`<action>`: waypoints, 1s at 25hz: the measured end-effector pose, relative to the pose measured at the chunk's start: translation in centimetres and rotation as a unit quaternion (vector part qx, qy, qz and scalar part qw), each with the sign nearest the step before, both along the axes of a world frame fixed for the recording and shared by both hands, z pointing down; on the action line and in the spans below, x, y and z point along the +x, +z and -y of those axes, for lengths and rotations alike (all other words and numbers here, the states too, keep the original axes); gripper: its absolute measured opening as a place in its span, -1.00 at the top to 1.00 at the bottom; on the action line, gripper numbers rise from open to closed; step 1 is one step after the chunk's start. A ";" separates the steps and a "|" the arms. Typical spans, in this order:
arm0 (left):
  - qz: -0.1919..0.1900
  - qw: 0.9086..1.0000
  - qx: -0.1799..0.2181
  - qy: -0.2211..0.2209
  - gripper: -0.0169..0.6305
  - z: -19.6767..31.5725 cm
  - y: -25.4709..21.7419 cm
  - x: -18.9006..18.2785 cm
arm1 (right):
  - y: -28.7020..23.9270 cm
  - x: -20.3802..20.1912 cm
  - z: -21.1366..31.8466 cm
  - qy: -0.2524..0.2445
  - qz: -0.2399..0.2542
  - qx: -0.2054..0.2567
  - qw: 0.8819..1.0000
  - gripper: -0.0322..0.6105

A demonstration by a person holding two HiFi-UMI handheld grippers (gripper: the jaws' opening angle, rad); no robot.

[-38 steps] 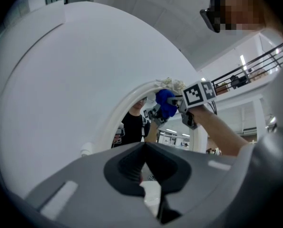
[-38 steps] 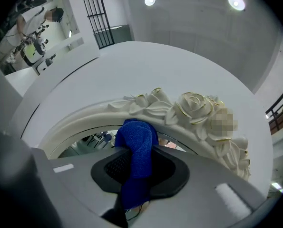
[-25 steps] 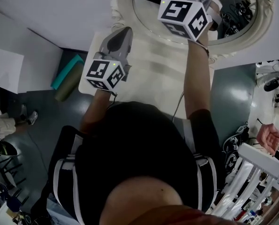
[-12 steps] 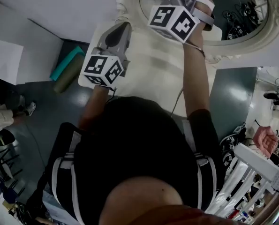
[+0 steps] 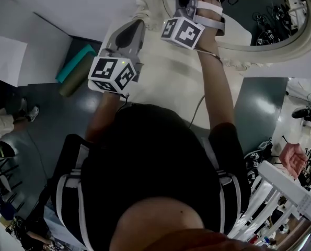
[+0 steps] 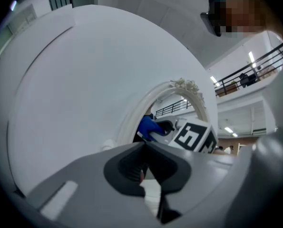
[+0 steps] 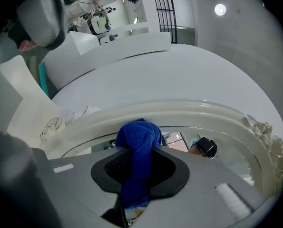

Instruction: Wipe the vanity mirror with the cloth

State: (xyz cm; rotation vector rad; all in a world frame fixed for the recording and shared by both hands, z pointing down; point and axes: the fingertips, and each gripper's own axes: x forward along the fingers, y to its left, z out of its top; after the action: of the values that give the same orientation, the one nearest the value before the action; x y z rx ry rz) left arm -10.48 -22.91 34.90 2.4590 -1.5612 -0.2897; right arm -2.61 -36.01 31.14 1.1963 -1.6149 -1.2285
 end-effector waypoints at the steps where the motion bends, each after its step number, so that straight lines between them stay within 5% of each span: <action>1: 0.000 1.000 -0.001 -0.001 0.92 -0.1 0.1 -0.1 | 0.8 -0.1 0.0 -0.003 -0.003 -0.001 1.000 0.66; 13: 0.002 1.000 -0.008 -0.006 0.92 -2.1 0.3 -0.9 | 14.0 -1.1 -0.4 -0.025 -0.068 -0.087 0.994 0.66; 25: 0.005 0.999 -0.038 -0.007 0.92 -3.1 2.6 -0.8 | 24.4 2.2 -1.2 -0.023 -0.095 -0.164 0.982 0.67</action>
State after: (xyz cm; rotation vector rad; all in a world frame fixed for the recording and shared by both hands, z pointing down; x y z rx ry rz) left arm -11.29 -19.79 37.49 2.3973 -1.5654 -0.2164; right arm -0.36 -34.84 55.56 0.8154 -1.6300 -1.0216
